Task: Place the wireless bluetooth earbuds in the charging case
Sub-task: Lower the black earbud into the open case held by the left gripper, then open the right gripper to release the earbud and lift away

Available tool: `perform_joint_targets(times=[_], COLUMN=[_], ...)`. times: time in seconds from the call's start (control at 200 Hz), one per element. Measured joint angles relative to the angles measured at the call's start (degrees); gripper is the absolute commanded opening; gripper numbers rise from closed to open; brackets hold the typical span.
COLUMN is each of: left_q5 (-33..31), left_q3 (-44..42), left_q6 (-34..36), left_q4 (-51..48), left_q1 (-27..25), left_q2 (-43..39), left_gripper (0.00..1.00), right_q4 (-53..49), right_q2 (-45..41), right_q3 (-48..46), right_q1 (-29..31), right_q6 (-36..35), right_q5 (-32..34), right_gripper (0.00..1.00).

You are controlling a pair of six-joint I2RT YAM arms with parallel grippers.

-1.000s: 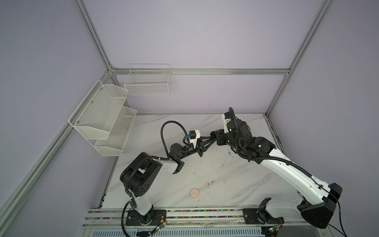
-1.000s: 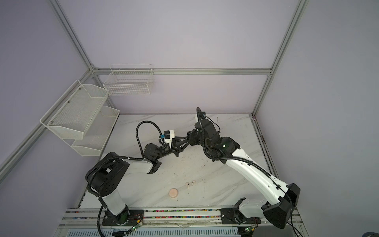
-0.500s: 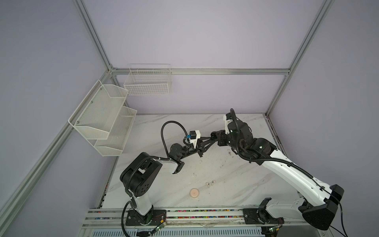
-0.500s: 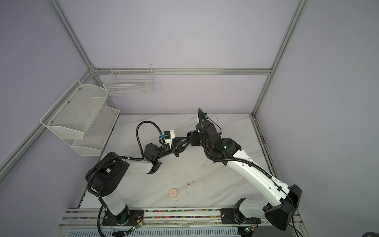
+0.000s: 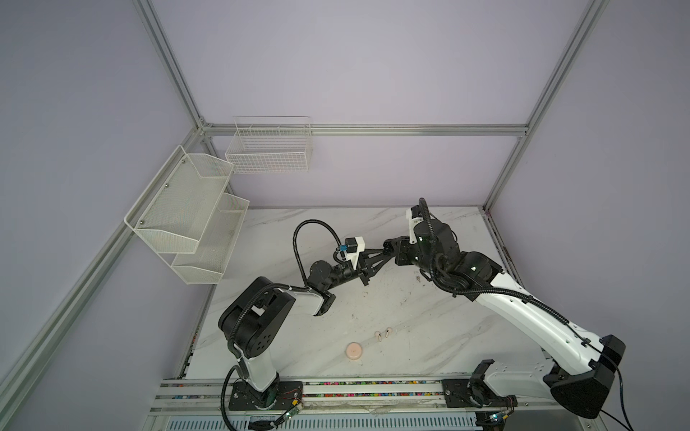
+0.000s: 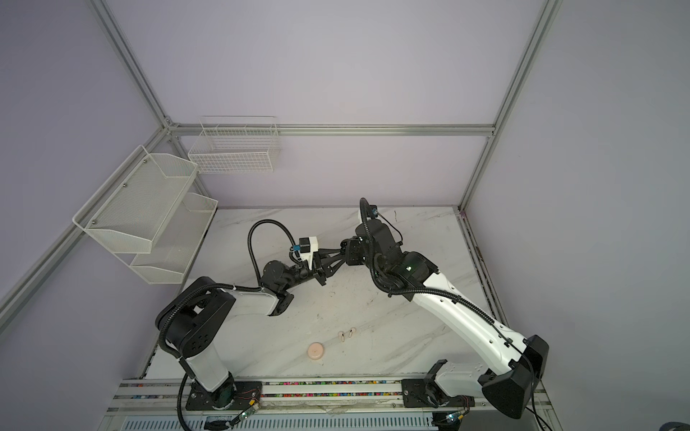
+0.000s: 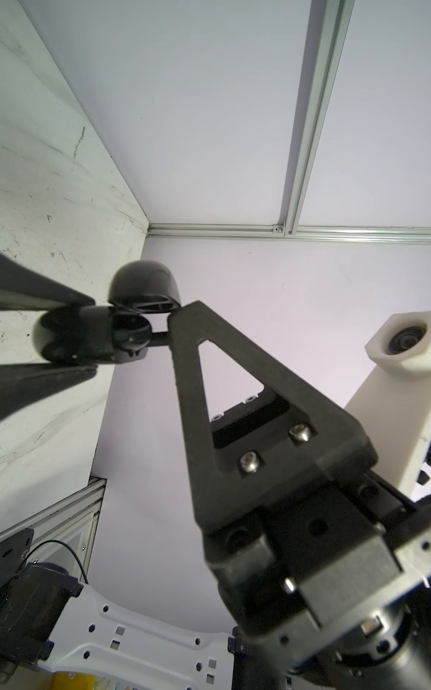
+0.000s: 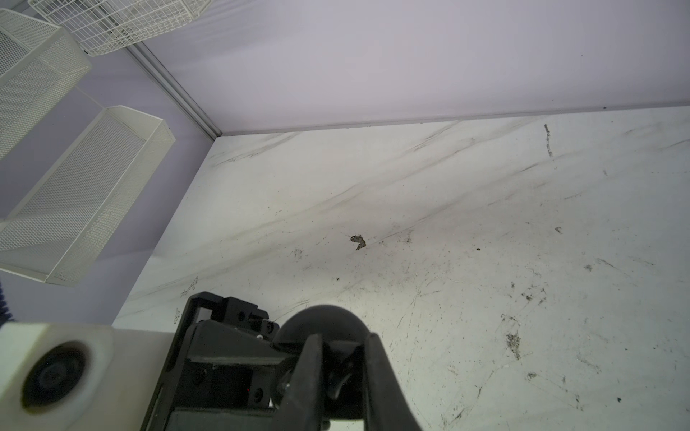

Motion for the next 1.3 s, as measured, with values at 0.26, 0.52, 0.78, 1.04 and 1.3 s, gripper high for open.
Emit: perform_joint_targets(times=[0.26,0.52,0.78,1.04,1.3], left_q5=[-0.2,-0.1,-0.1,0.0,0.3], left_q3=[0.0,0.0,0.0,0.0,0.0], left_q6=[0.0,0.0,0.0,0.0,0.2], left_q4=[-0.7,-0.7,-0.5,-0.2,-0.2], left_q1=[0.0,0.0,0.0,0.0,0.0], left_q2=[0.0,0.0,0.0,0.0,0.0], left_gripper=[0.0,0.0,0.0,0.0,0.0], right_q4=[0.2,0.2,-0.6,-1.6,-4.8], right_q2=[0.0,0.0,0.7,1.1,2.1], right_q3=[-1.4,-1.4,-0.2,1.0,5.5], right_q1=[0.3,0.3,0.3,0.3,0.3], right_q6=[0.5,0.5,-0.3,-0.4,-0.7], right_q5=[0.0,0.1,0.5,0.5,0.8], right_gripper=[0.15,0.19,0.33,0.35,0.39])
